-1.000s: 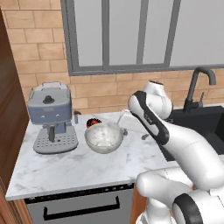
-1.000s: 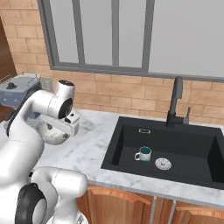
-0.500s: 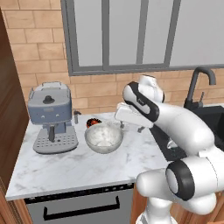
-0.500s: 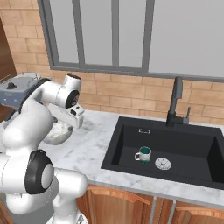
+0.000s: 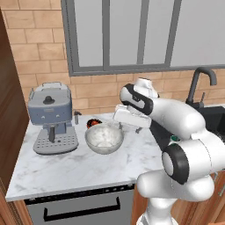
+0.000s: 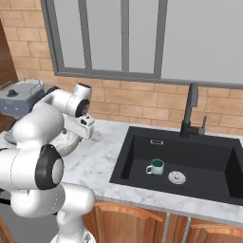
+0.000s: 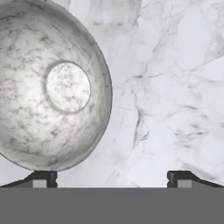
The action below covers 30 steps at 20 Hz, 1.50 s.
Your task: Pick the mug and place it in the sink. Pick the bowl and place it in the open cabinet and then close the cabinet.
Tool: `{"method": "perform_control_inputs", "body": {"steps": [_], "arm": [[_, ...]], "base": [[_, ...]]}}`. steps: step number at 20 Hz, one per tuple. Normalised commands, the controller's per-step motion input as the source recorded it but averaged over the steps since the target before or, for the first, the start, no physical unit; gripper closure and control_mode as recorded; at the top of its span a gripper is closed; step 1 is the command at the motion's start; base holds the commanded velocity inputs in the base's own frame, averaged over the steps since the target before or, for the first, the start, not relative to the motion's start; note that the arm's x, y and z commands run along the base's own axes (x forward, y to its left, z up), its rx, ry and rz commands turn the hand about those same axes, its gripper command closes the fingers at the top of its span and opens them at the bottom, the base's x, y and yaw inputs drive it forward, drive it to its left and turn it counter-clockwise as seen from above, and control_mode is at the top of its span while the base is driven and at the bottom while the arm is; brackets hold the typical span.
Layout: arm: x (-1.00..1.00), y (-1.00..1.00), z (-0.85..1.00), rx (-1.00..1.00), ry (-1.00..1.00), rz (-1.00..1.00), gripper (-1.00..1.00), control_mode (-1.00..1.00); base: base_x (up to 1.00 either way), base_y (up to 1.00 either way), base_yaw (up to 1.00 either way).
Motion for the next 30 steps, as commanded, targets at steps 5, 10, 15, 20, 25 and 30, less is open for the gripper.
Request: {"method": "perform_control_inputs", "body": {"steps": [5, 10, 15, 20, 25, 30], "arm": [[0.0, 0.27, -0.29, 0.0, 0.0, 0.0, -1.0, -1.0], [0.0, 0.19, -0.23, 0.0, 0.0, 0.0, -1.0, -1.0], [0.0, 0.0, -0.48, 0.01, 0.0, 0.0, -1.0, -1.0], [0.0, 0.03, -0.56, 0.02, 0.0, 0.0, -1.0, -1.0], [0.07, 0.4, -0.41, 0.0, -0.02, 0.0, -1.0, -1.0], [0.16, 0.22, -0.16, 0.0, -0.06, 0.0, -1.0, -1.0]], "base": [[0.0, 0.0, 0.0], [0.0, 0.0, 0.0], [0.0, 0.0, 0.0], [0.0, 0.0, 0.0], [0.0, 0.0, 0.0], [0.0, 0.0, 0.0]]}}
